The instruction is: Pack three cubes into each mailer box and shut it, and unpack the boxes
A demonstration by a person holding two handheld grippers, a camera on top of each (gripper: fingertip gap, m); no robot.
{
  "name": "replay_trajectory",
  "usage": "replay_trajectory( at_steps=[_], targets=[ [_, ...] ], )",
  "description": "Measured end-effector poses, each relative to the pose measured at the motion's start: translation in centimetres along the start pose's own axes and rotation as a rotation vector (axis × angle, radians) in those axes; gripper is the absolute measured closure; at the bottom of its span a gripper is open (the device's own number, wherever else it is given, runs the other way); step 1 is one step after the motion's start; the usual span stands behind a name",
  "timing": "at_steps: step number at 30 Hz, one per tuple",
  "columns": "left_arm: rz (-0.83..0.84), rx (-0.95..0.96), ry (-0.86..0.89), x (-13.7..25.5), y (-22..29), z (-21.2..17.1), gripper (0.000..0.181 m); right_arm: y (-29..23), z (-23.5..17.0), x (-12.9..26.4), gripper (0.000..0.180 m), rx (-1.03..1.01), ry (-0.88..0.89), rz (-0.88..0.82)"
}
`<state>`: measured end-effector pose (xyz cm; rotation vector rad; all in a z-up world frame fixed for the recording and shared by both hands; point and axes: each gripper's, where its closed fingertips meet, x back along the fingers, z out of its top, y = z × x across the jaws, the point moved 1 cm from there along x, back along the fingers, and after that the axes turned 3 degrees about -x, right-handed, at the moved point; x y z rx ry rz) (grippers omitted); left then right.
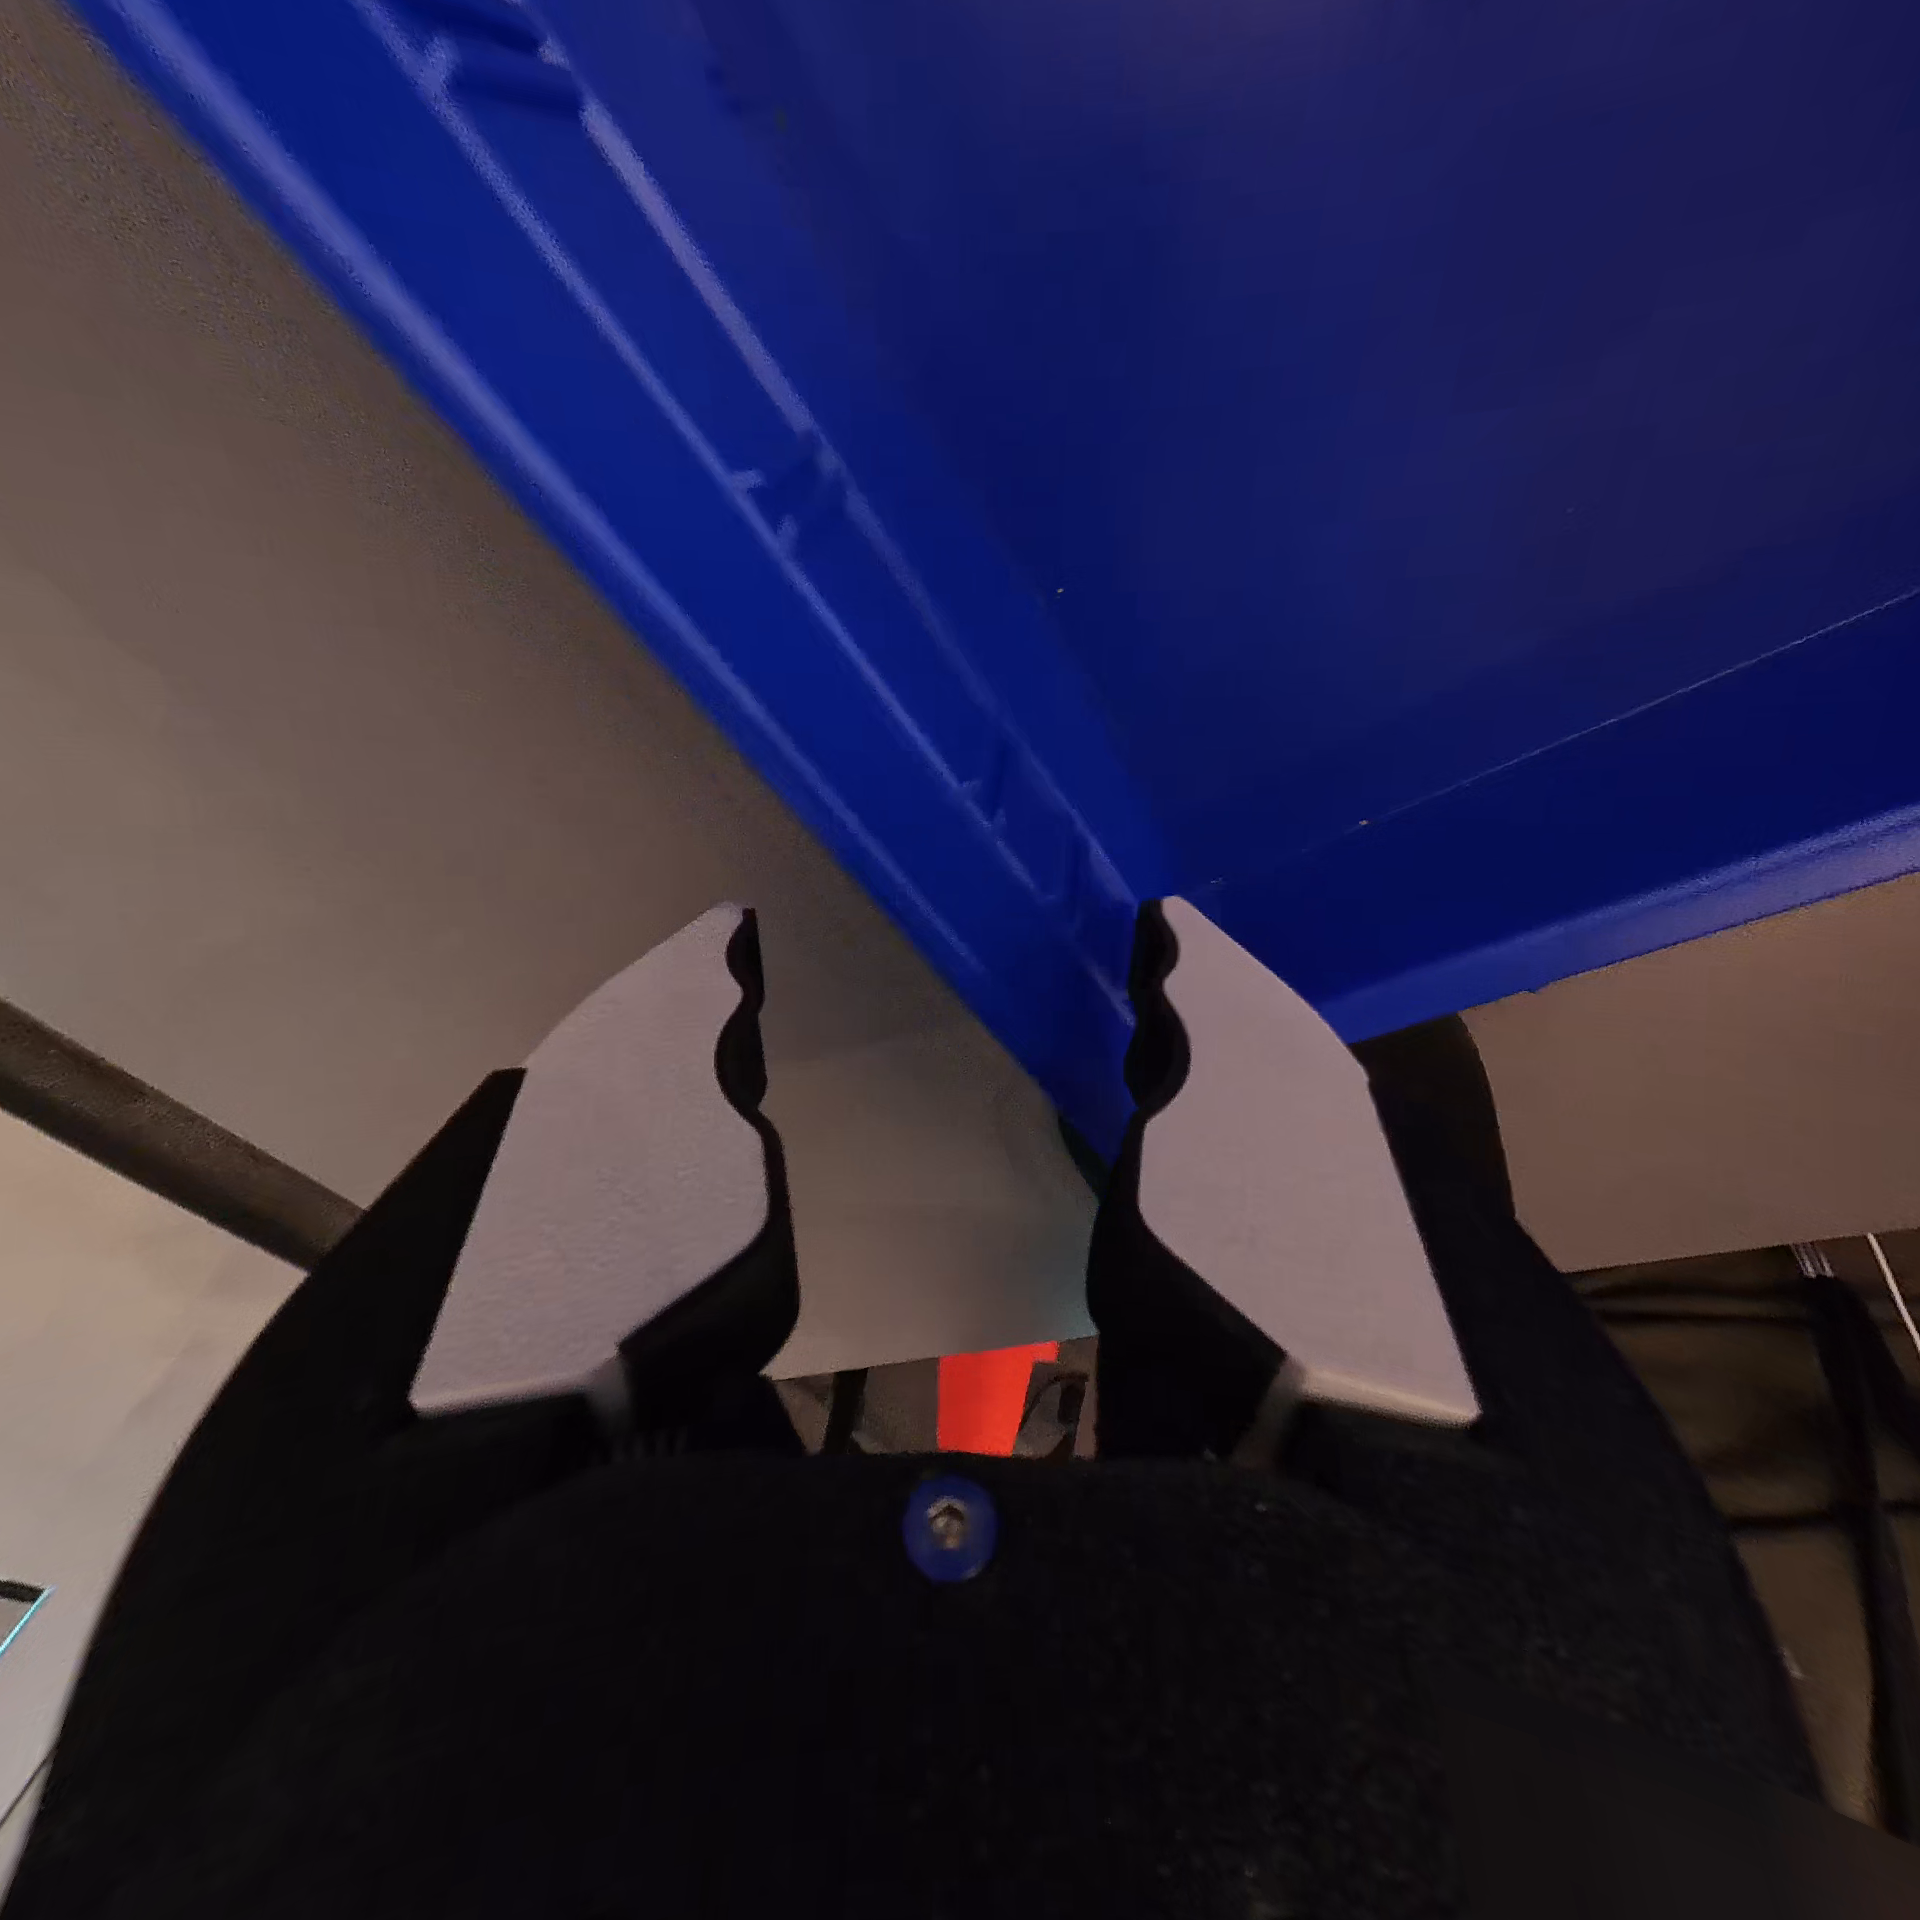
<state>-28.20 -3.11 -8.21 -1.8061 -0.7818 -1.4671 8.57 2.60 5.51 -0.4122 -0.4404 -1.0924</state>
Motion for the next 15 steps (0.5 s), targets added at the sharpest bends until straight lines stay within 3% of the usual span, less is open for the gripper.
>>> replay_trajectory(
  at_steps=[2, 3, 6, 9, 15],
  targets=[
    [-0.006, 0.017, 0.031, 0.7, -0.2, -0.2, 0.113, -6.9, 2.1, -0.6, 0.134, -0.006, 0.233, 0.330],
    [-0.010, 0.018, 0.047, 1.0, -0.1, -0.2, 0.113, -9.2, 1.9, -1.5, 0.132, -0.035, 0.225, 0.439],
    [-0.002, -0.015, 0.093, 1.8, 0.3, -0.1, 0.114, -12.5, -0.9, -5.3, 0.137, -0.115, -0.067, 0.561],
    [0.019, -0.029, 0.116, 2.5, 0.5, -0.4, 0.113, -13.0, -1.3, -8.2, 0.143, -0.204, -0.166, 0.540],
    [0.064, -0.053, 0.160, 3.7, 0.7, -0.6, 0.115, -12.4, -4.3, -11.9, 0.144, -0.093, -0.429, 0.284]
  ],
)
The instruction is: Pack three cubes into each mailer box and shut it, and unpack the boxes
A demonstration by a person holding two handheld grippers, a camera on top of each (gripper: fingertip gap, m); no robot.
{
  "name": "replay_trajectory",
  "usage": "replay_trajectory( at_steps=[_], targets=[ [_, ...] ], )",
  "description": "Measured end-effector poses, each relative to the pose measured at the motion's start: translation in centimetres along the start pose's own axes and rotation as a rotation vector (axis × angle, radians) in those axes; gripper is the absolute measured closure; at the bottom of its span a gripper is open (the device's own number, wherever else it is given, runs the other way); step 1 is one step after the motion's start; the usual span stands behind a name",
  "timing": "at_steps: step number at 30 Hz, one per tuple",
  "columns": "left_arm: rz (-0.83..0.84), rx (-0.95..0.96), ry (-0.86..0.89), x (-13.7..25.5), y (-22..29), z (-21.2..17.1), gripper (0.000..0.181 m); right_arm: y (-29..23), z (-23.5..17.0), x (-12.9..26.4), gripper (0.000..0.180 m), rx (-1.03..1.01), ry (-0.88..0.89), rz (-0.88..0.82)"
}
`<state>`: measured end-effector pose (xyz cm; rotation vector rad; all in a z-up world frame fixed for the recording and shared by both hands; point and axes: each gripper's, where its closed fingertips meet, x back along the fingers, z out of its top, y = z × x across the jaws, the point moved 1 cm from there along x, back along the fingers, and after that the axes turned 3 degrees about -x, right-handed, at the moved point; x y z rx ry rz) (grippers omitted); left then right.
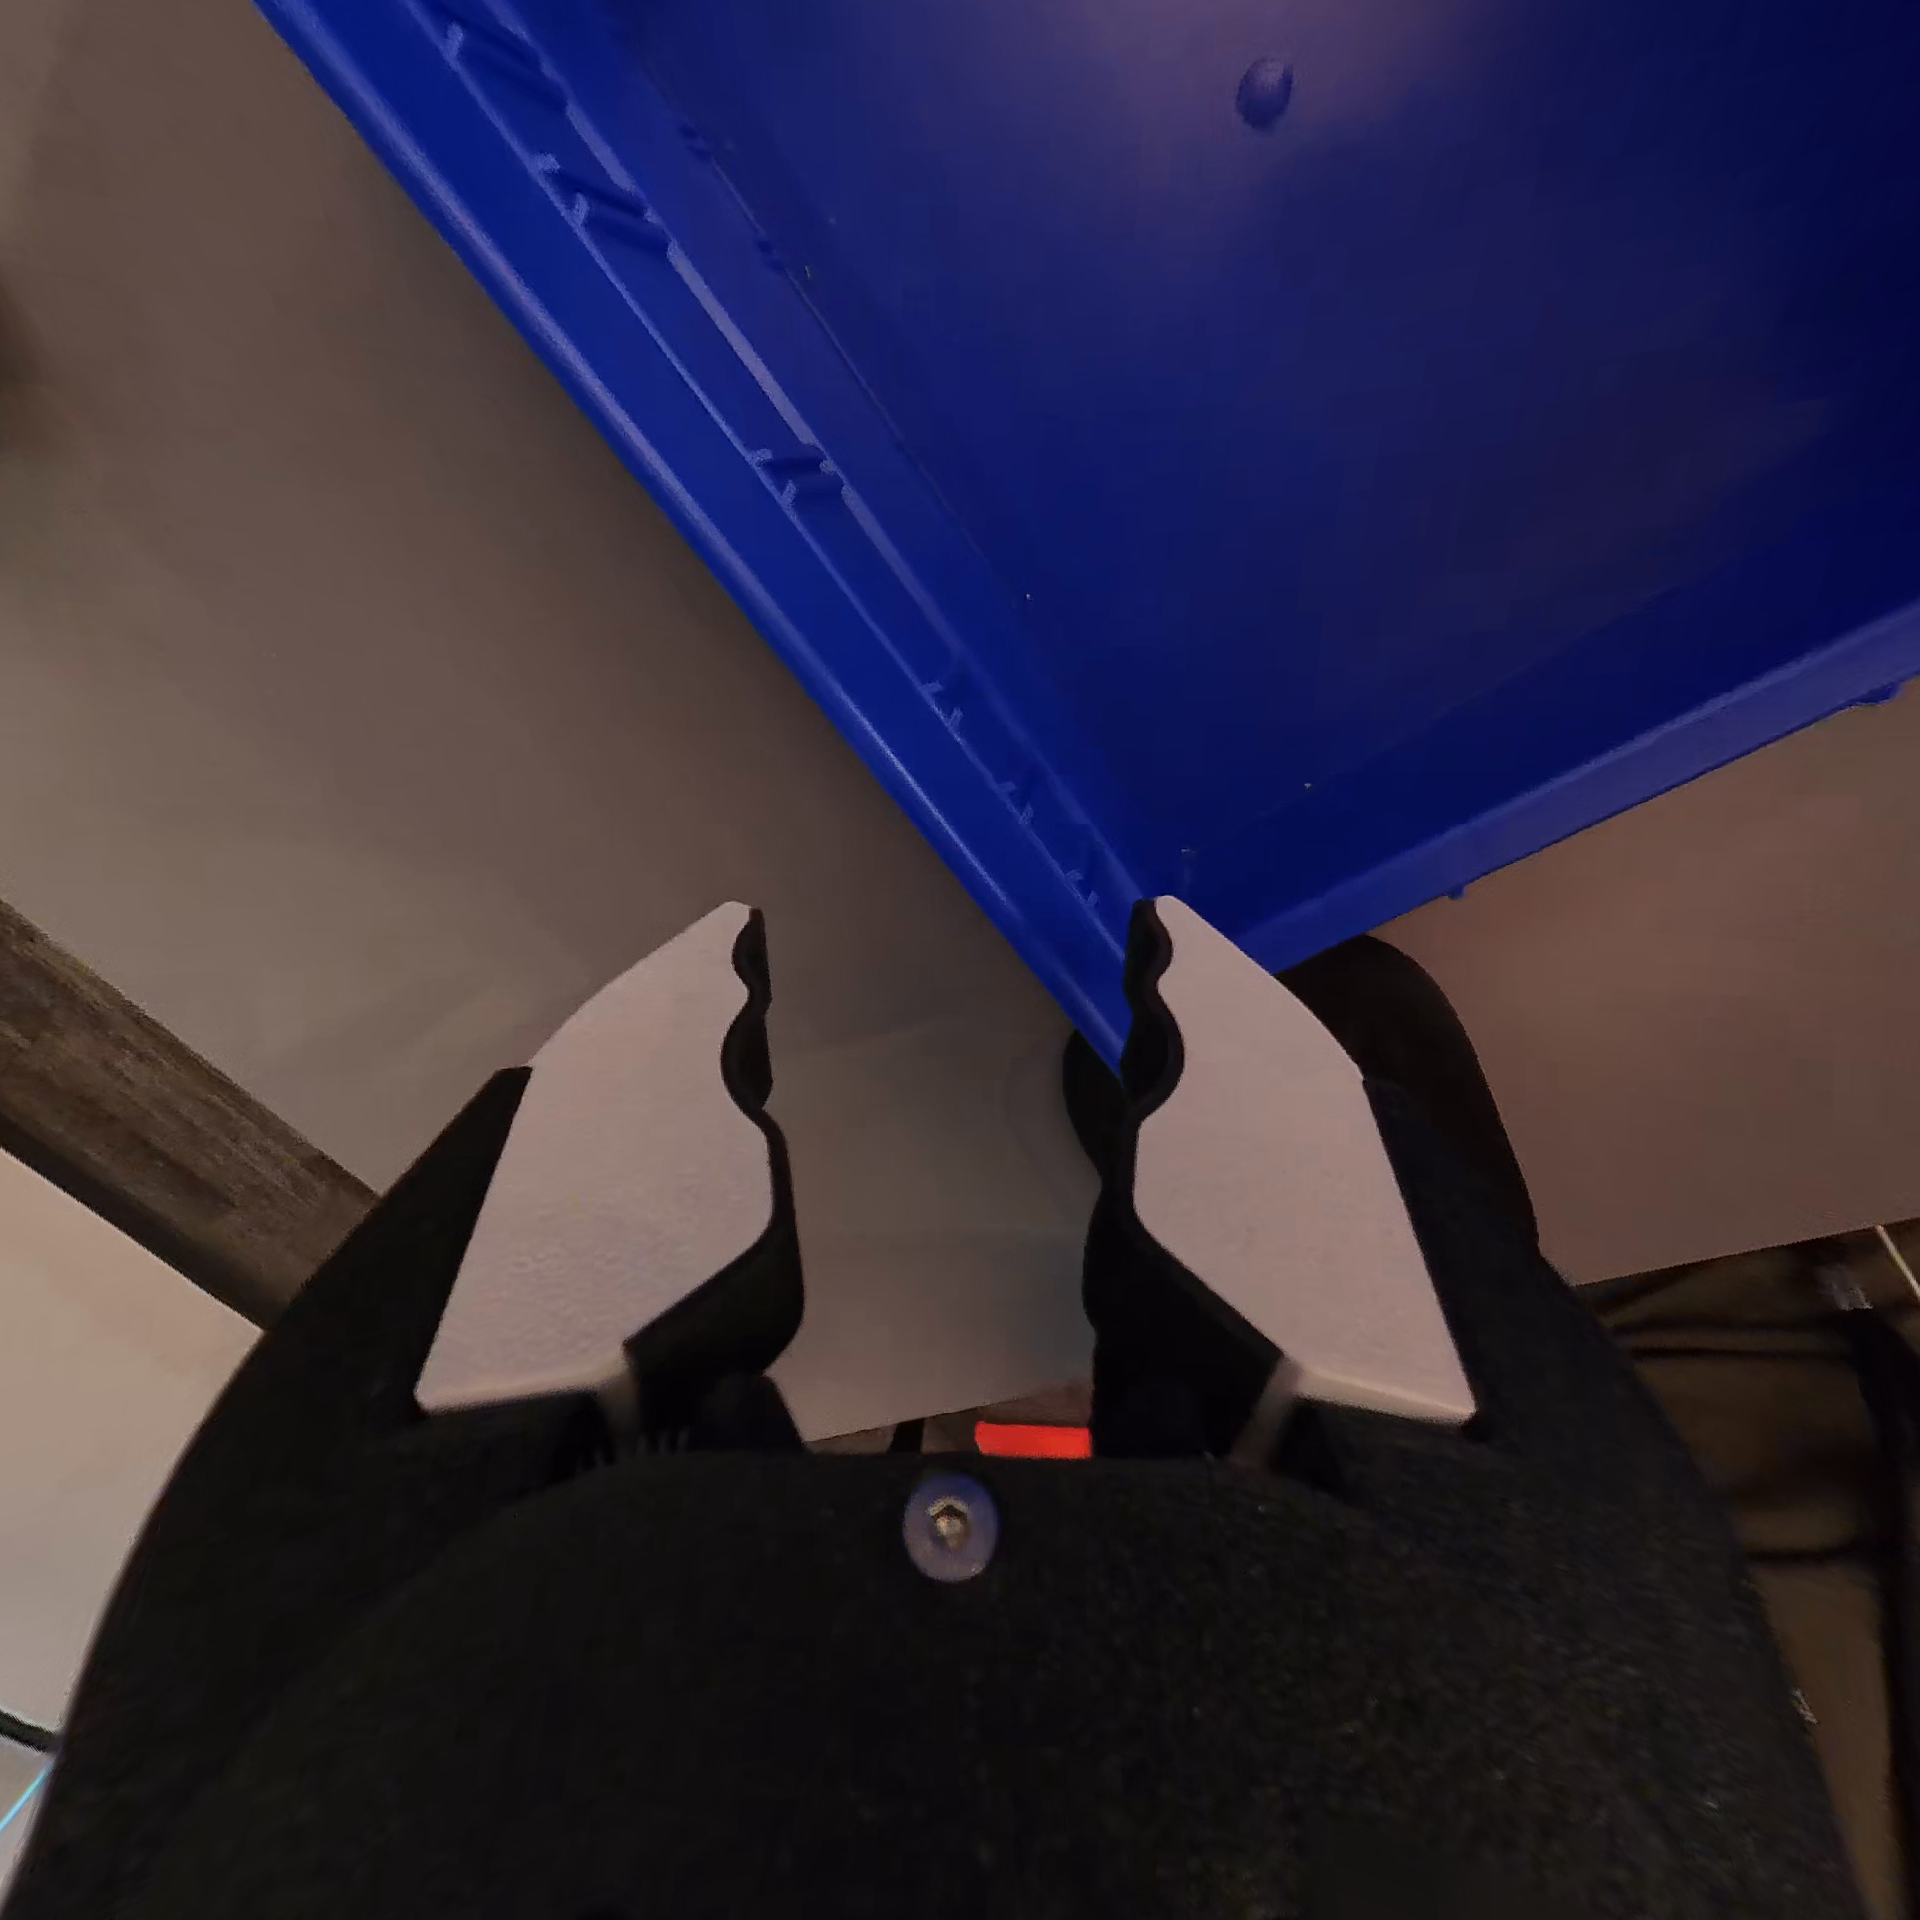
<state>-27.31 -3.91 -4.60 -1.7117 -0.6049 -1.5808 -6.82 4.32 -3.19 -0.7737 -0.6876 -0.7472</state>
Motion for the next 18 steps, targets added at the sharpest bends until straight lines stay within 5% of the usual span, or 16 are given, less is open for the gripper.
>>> replay_trajectory(
  at_steps=[9, 18],
  targets=[
    [0.014, -0.033, 0.037, 0.8, 0.3, 0.2, 0.115, 1.8, -1.2, -1.8, 0.161, -0.107, -0.172, -0.287],
    [-0.006, -0.011, 0.090, 1.1, -0.9, 0.6, 0.118, 1.6, -1.9, -4.5, 0.156, -0.232, -0.223, -0.276]
  ],
)
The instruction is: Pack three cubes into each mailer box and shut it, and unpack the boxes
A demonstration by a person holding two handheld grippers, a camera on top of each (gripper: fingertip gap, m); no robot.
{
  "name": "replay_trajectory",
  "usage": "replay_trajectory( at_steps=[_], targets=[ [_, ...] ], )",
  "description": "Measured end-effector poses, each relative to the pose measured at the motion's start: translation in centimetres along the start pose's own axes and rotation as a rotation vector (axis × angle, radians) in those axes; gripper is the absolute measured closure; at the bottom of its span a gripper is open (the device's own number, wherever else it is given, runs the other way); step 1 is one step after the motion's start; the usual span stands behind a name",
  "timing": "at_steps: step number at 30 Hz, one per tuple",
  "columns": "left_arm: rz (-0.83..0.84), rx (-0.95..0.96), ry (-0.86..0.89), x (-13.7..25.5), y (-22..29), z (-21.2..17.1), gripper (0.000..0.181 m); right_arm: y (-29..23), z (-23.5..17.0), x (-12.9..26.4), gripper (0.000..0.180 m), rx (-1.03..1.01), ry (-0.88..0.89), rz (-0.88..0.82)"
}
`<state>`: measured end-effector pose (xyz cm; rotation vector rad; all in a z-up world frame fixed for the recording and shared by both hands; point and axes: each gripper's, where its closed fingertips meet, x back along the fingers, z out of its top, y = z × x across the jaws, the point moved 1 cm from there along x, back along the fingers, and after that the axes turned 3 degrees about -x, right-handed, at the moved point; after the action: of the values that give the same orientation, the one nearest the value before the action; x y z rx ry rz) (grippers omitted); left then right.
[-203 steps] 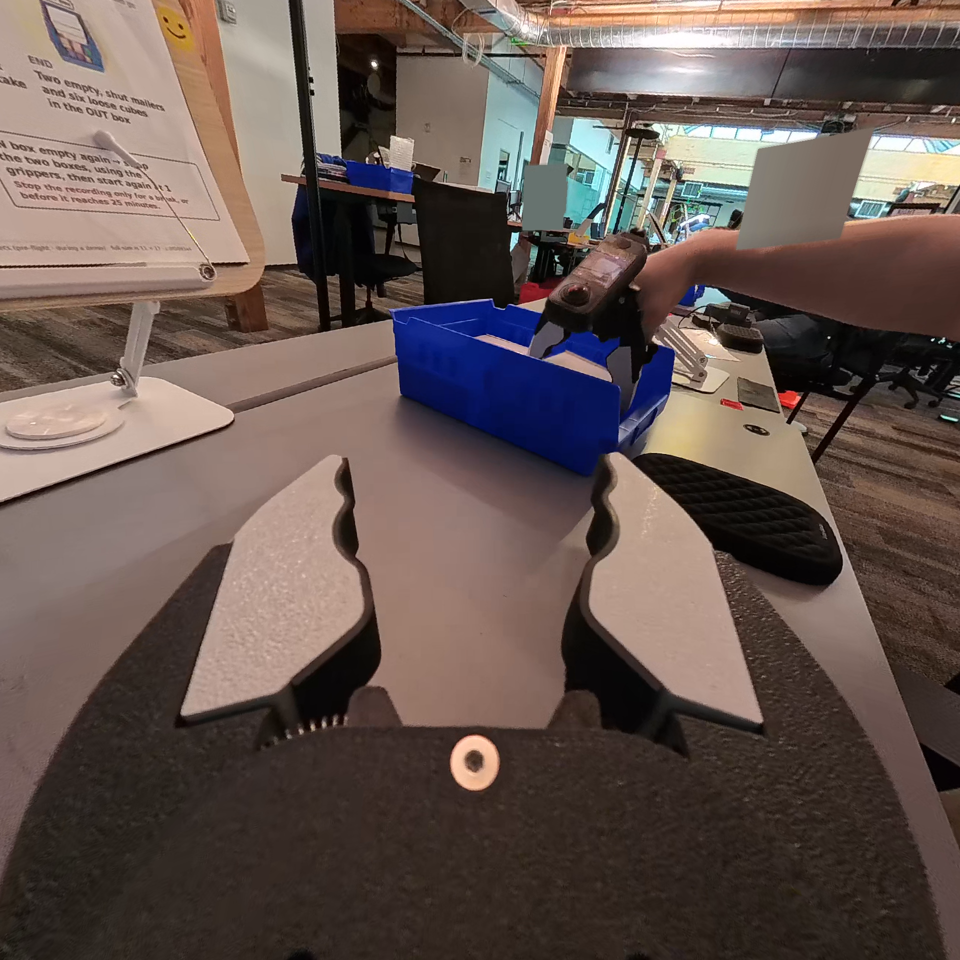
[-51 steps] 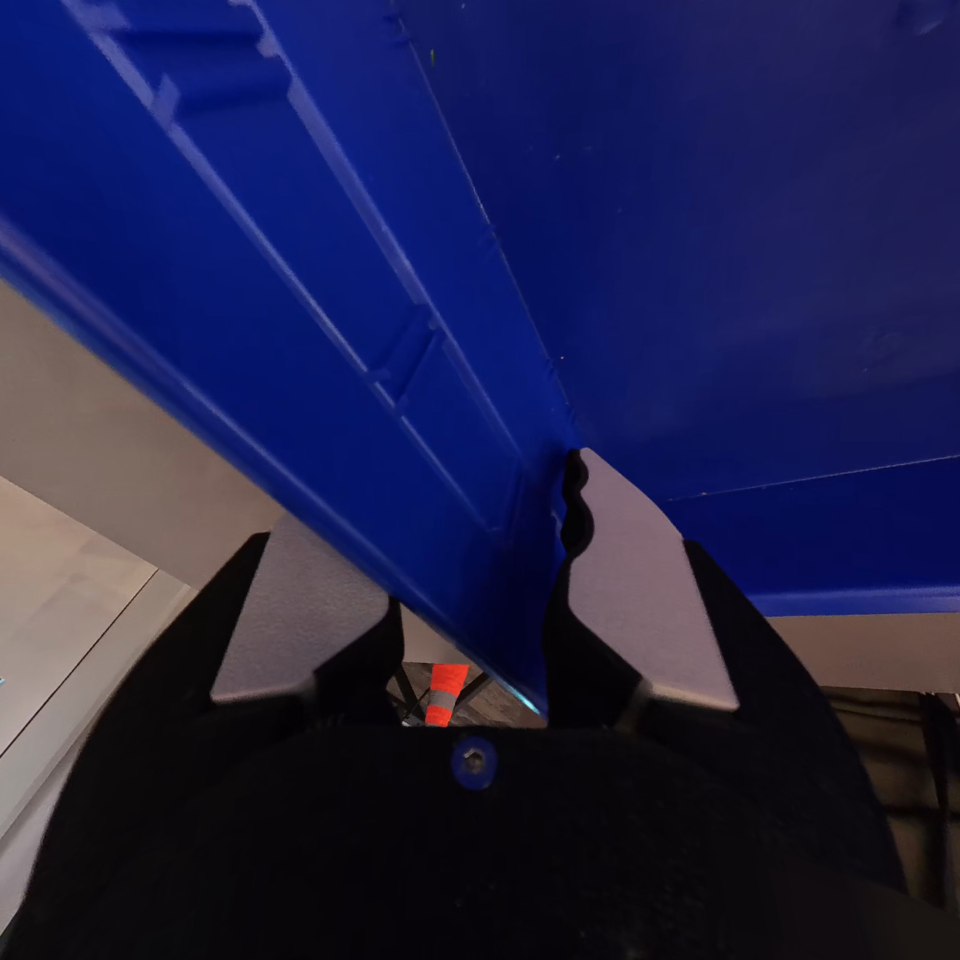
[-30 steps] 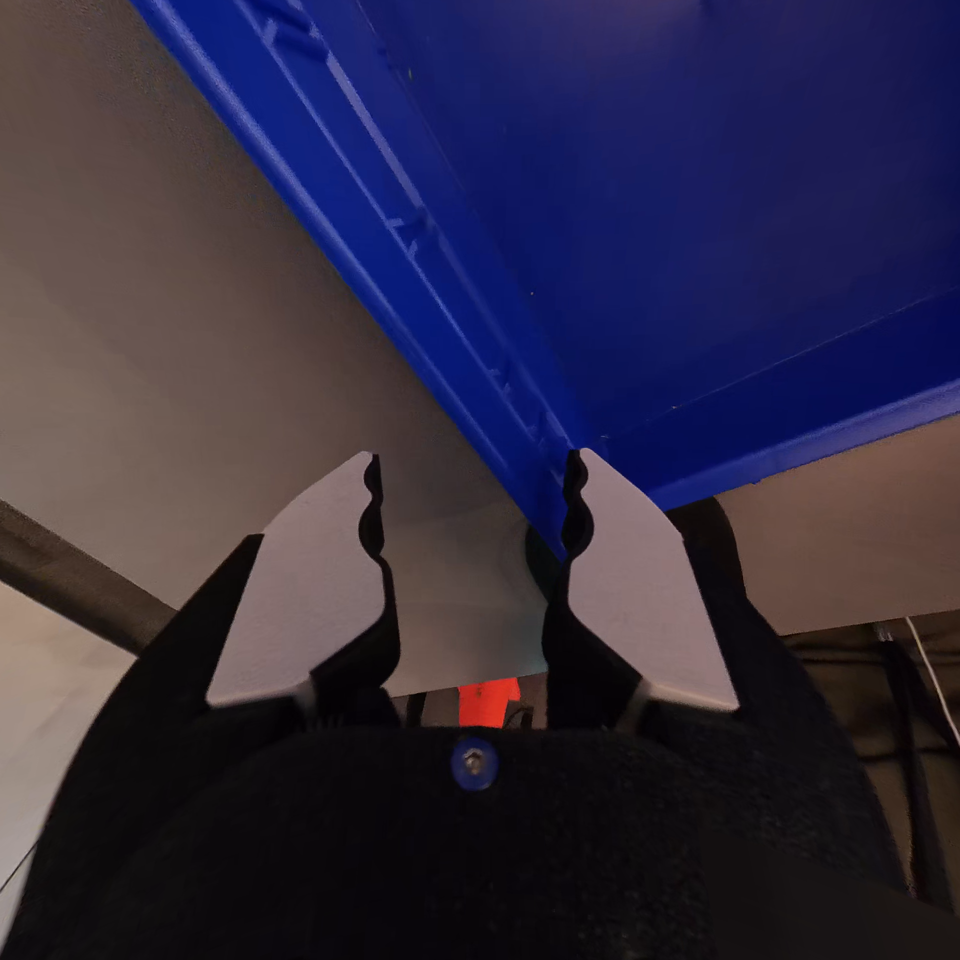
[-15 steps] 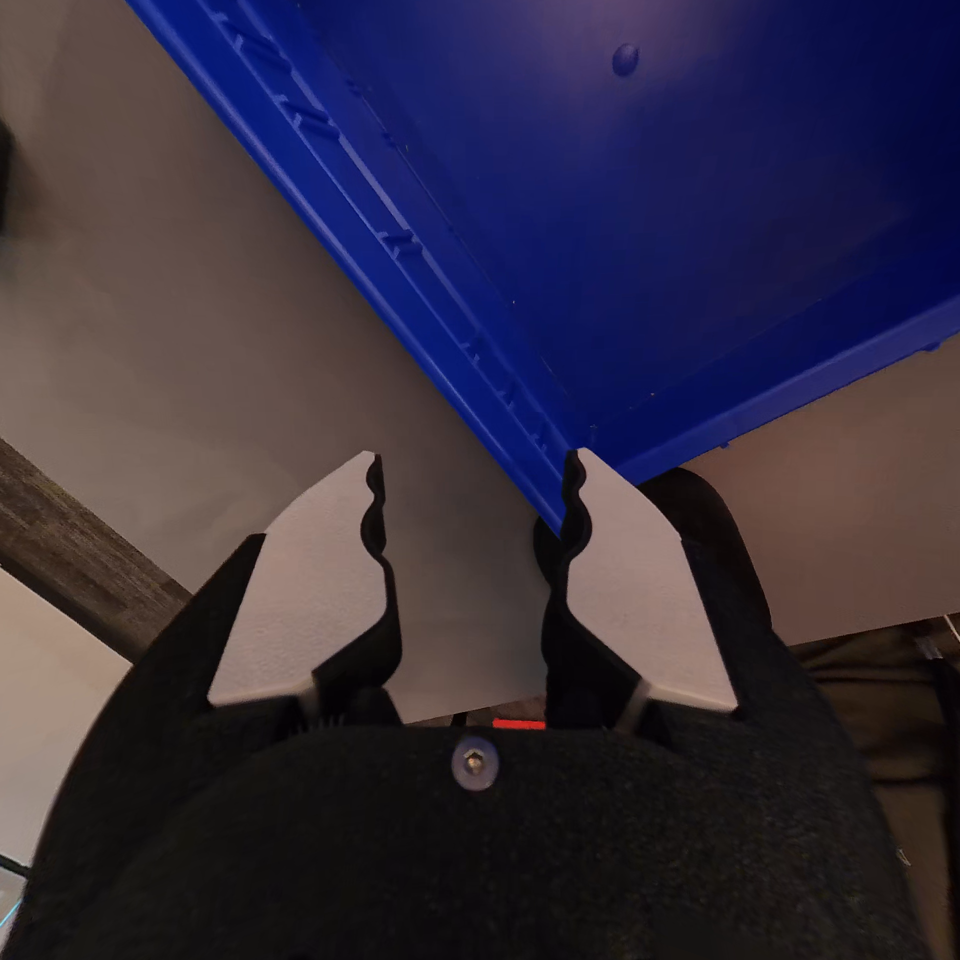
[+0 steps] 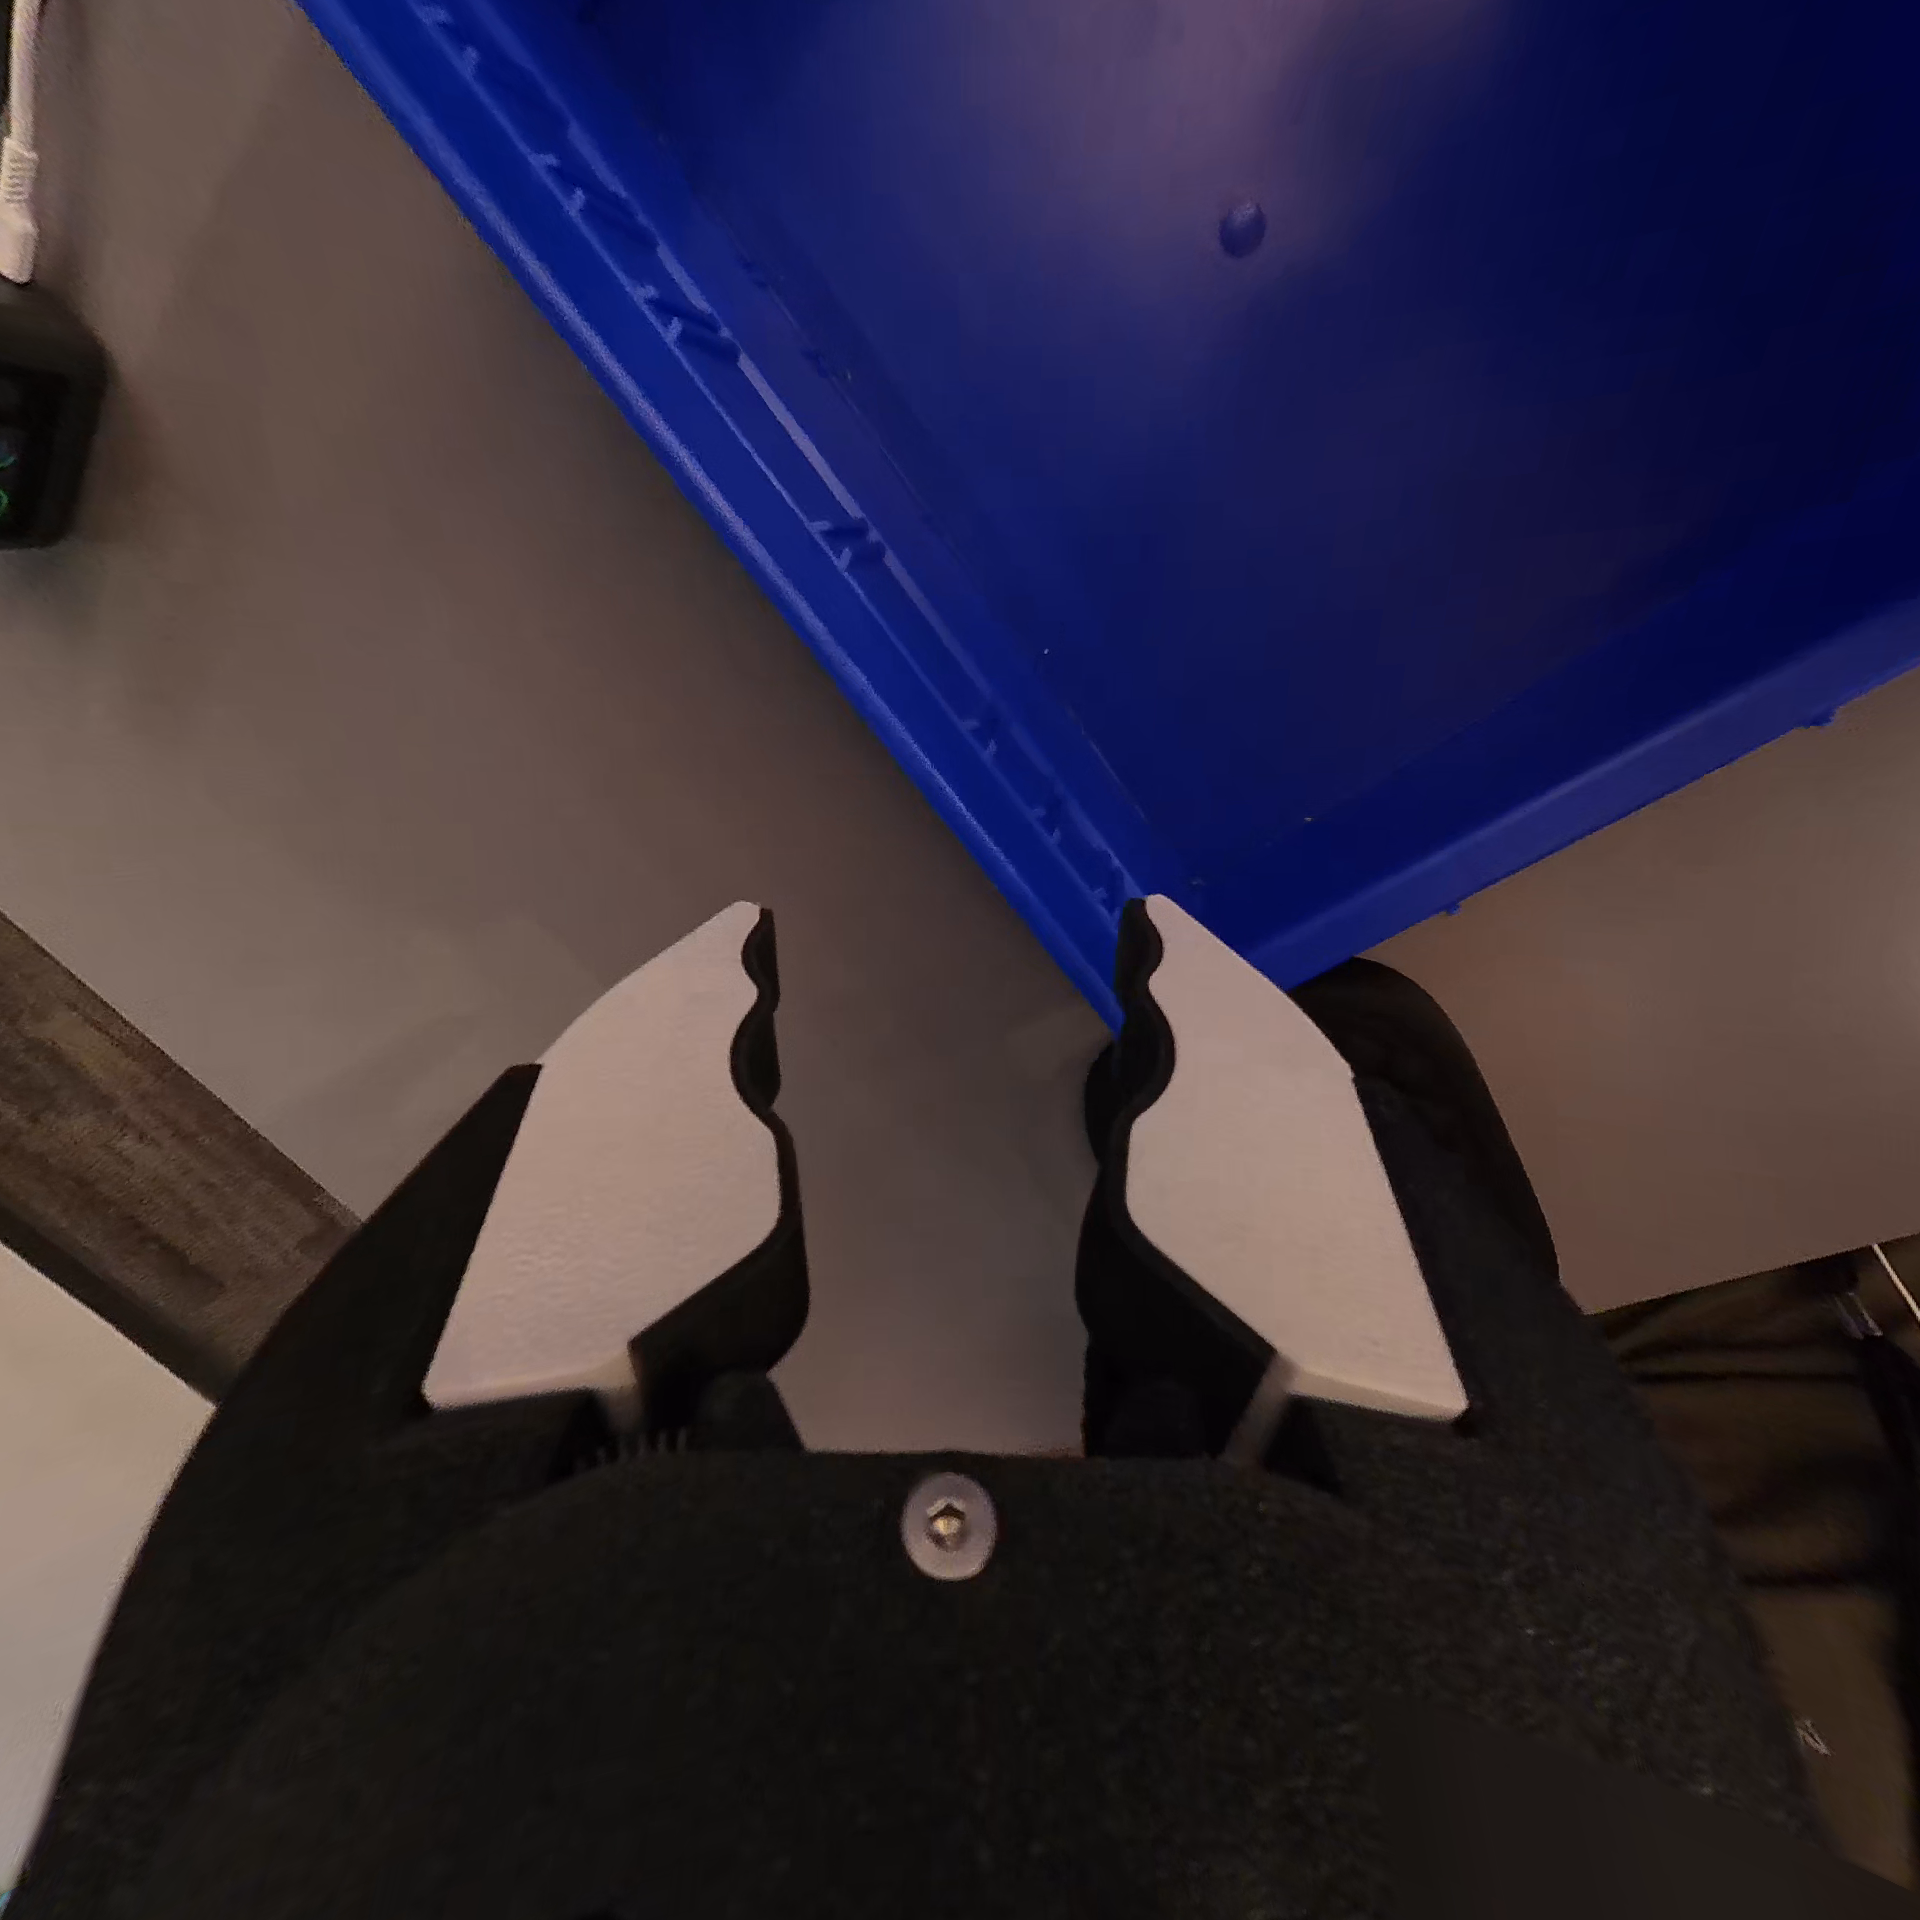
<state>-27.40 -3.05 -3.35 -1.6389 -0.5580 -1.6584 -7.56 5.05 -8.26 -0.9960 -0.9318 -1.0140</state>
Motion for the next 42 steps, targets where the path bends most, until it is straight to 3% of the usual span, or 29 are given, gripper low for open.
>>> replay_trajectory(
  at_steps=[12, 16, 25, 30, 37, 42],
  targets=[
    [0.030, -0.010, 0.020, 0.5, -0.3, -0.2, 0.118, -0.4, 0.0, -2.4, 0.157, 0.097, -0.043, -0.101],
    [0.095, 0.004, 0.082, 1.4, -1.1, 0.9, 0.119, 0.2, 0.3, -2.6, 0.169, 0.133, -0.039, -0.153],
    [0.346, 0.143, 0.576, 9.0, -4.6, 6.2, 0.117, -1.1, 0.1, -2.2, 0.172, 0.121, -0.039, -0.012],
    [0.483, 0.255, 0.879, 14.5, -5.8, 6.9, 0.115, -1.0, 0.0, -1.3, 0.173, 0.116, -0.060, 0.000],
    [0.511, 0.268, 0.971, 16.8, -4.9, 6.0, 0.118, -2.7, 0.1, 2.0, 0.173, 0.190, -0.138, 0.032],
    [0.492, 0.282, 1.092, 19.7, -3.0, 4.4, 0.114, -3.9, 0.6, 6.7, 0.173, 0.194, -0.161, 0.108]
  ],
)
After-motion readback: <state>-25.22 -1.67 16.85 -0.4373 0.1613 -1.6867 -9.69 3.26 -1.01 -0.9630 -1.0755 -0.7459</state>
